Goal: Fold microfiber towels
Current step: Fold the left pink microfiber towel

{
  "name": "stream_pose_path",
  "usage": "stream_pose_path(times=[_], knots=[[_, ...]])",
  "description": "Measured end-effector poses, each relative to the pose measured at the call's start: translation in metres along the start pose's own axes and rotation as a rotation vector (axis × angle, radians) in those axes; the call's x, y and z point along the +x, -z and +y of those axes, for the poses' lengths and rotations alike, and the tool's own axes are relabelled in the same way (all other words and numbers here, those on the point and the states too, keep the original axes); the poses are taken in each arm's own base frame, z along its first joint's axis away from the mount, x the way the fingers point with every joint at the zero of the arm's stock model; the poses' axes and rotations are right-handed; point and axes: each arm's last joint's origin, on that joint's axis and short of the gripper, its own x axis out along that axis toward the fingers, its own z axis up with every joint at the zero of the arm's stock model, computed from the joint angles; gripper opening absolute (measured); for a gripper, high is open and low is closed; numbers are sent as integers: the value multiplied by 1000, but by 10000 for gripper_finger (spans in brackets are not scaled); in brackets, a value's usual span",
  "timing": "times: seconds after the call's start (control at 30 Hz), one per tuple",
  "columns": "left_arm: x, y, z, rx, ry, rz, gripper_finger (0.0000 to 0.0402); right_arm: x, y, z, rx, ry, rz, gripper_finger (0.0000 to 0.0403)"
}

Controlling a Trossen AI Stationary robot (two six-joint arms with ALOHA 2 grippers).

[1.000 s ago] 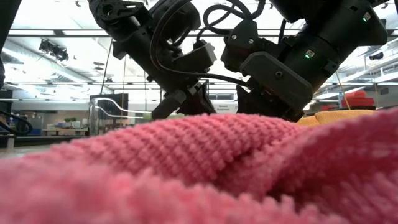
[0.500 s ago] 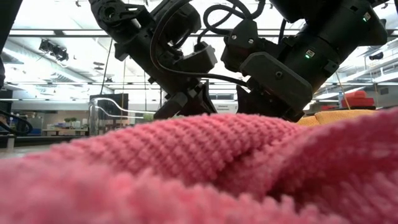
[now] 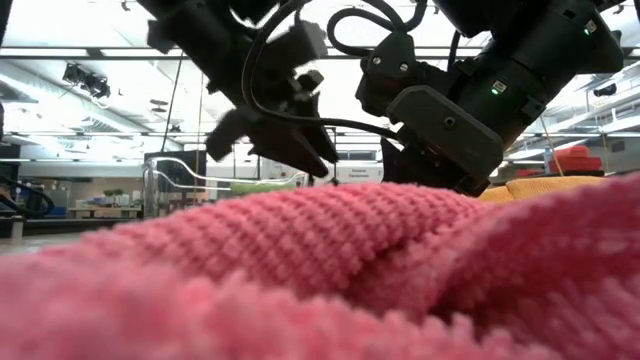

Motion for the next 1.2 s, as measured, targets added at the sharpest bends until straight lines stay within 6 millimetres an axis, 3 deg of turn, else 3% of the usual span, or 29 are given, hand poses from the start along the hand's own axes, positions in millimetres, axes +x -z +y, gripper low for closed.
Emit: stream_pose_path(times=[0.33,0.8,1.2], knots=[[-16,-7,-33,-126,260,-9,157,0,-2,1,-6,-7,-27,214],[-25,-12,-51,-203,305,6,144,5,-10,-4,-217,-36,-38,214],[-27,-11,-55,-238,320,40,127,11,-19,-13,-202,-87,-27,214]])
